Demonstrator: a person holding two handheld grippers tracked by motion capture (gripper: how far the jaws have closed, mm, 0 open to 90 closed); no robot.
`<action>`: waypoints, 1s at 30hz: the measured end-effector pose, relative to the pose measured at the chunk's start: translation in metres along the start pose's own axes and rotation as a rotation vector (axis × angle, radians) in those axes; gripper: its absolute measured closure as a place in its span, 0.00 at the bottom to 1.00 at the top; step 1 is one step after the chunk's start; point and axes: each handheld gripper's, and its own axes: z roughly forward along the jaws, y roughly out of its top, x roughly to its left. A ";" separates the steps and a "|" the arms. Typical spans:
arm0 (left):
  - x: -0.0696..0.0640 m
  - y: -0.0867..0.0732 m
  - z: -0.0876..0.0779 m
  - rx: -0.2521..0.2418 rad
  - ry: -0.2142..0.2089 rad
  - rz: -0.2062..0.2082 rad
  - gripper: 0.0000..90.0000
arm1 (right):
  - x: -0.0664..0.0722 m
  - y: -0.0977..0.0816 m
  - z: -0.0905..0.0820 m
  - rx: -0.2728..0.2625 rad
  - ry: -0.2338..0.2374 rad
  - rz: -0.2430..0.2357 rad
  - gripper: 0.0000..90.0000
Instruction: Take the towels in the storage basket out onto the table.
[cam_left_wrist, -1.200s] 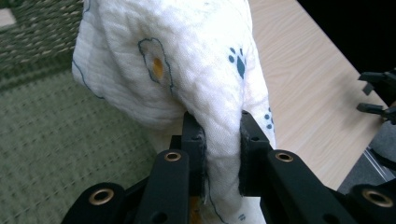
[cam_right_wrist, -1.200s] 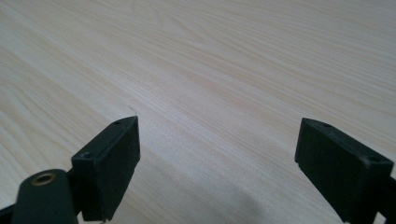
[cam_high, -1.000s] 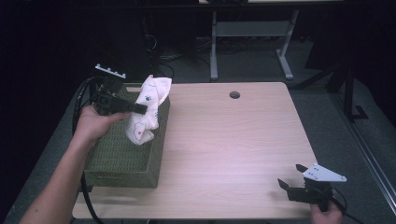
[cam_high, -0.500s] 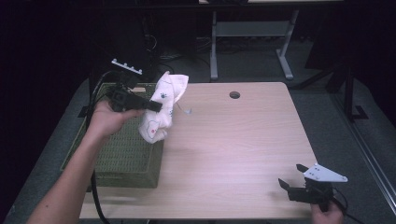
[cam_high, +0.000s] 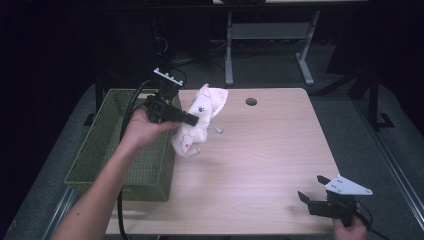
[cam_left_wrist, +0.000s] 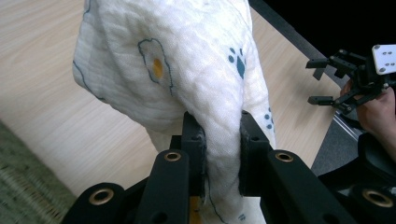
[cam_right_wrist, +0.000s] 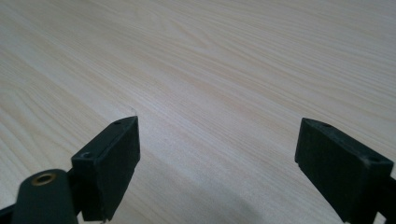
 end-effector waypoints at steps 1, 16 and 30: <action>0.000 0.000 0.000 0.000 0.000 0.000 0.85 | 0.000 0.000 0.000 0.000 0.000 0.000 0.15; -0.025 0.019 0.049 0.029 -0.072 0.047 0.85 | 0.001 0.001 0.000 -0.009 0.013 -0.013 0.15; -0.025 0.027 0.091 0.079 -0.072 0.023 0.85 | 0.000 0.002 -0.001 -0.015 0.015 -0.012 0.15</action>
